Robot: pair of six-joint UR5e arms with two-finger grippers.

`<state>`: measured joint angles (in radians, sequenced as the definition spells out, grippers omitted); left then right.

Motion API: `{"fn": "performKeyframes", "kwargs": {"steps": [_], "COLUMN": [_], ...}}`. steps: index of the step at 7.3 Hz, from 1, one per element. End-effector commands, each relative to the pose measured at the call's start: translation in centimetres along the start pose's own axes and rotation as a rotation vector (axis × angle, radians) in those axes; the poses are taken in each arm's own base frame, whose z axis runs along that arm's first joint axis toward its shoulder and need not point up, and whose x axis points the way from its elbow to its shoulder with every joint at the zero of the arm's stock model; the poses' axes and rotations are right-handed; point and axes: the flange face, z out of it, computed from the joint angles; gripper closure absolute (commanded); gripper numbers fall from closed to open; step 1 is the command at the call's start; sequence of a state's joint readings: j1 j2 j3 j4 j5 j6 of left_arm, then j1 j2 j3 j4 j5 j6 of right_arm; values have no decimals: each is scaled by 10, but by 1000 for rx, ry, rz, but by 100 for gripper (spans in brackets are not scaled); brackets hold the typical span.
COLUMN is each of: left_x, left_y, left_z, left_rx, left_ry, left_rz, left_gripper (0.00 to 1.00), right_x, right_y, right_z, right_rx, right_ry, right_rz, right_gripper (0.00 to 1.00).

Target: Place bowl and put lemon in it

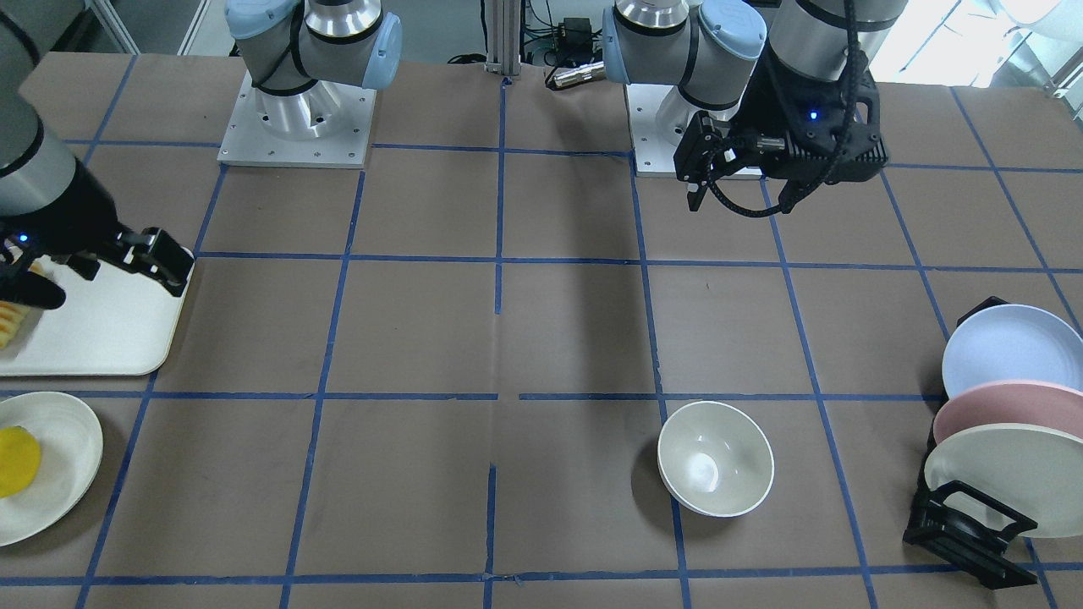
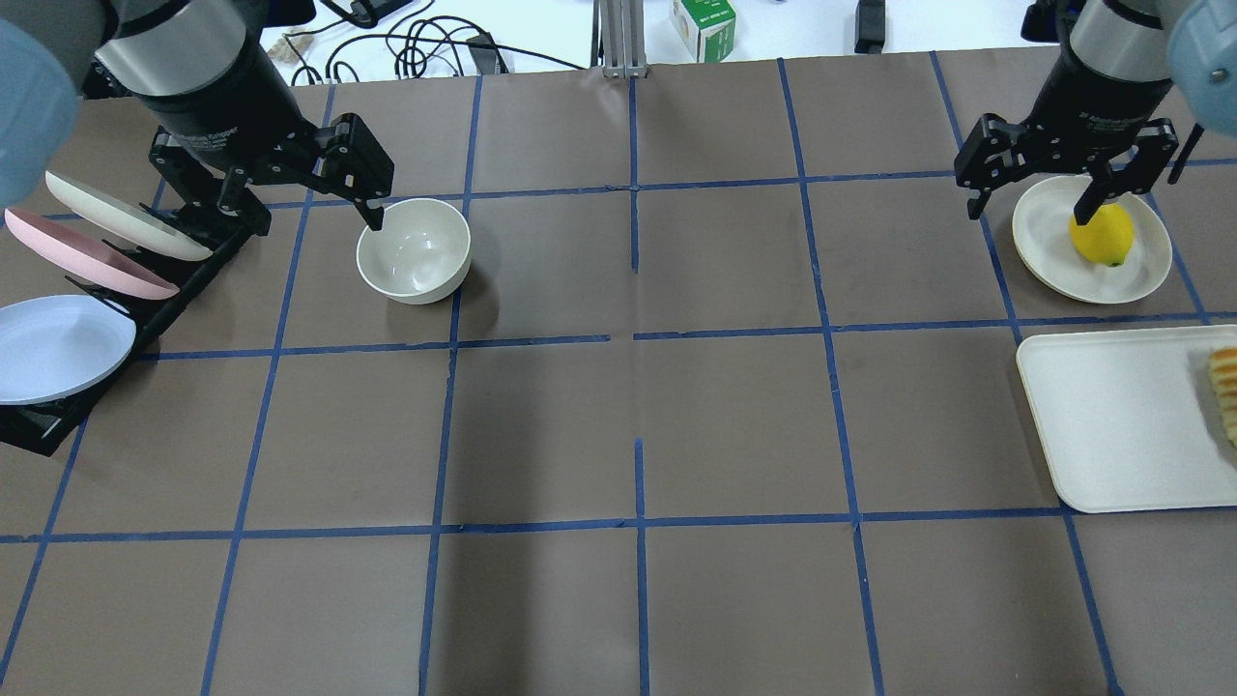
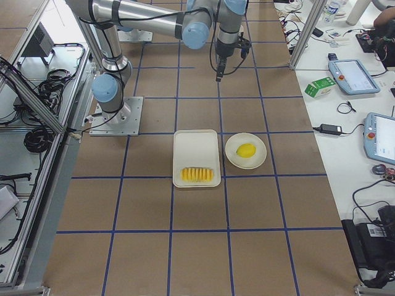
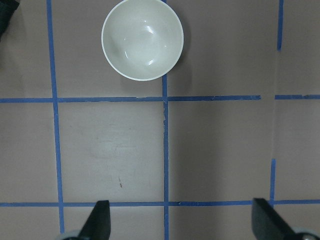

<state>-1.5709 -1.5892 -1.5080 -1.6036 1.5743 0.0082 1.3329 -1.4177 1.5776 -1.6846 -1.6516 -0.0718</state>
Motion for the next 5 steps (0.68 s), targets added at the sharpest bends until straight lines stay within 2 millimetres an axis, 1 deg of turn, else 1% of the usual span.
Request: {"fn": "performKeyframes", "kwargs": {"steps": [1, 2, 3, 4, 5], "left_x": [-37, -63, -79, -84, -81], "left_y": [-51, -74, -95, -116, -130], "left_z": [46, 71, 95, 121, 144], "left_rx": [-15, -13, -8, 14, 22], "left_ry": [1, 7, 8, 9, 54], "left_rz": [-22, -7, -2, -5, -3], "left_gripper": [0, 0, 0, 0, 0], "right_x": [51, 60, 76, 88, 107], "right_y": [-43, -64, -78, -85, -95], "right_z": [45, 62, 74, 89, 109], "right_rx": [19, 60, 99, 82, 90], "right_ry": [28, 39, 48, 43, 48], "right_rz": [-37, -71, -109, -150, -169], "right_gripper": [0, 0, 0, 0, 0]}}
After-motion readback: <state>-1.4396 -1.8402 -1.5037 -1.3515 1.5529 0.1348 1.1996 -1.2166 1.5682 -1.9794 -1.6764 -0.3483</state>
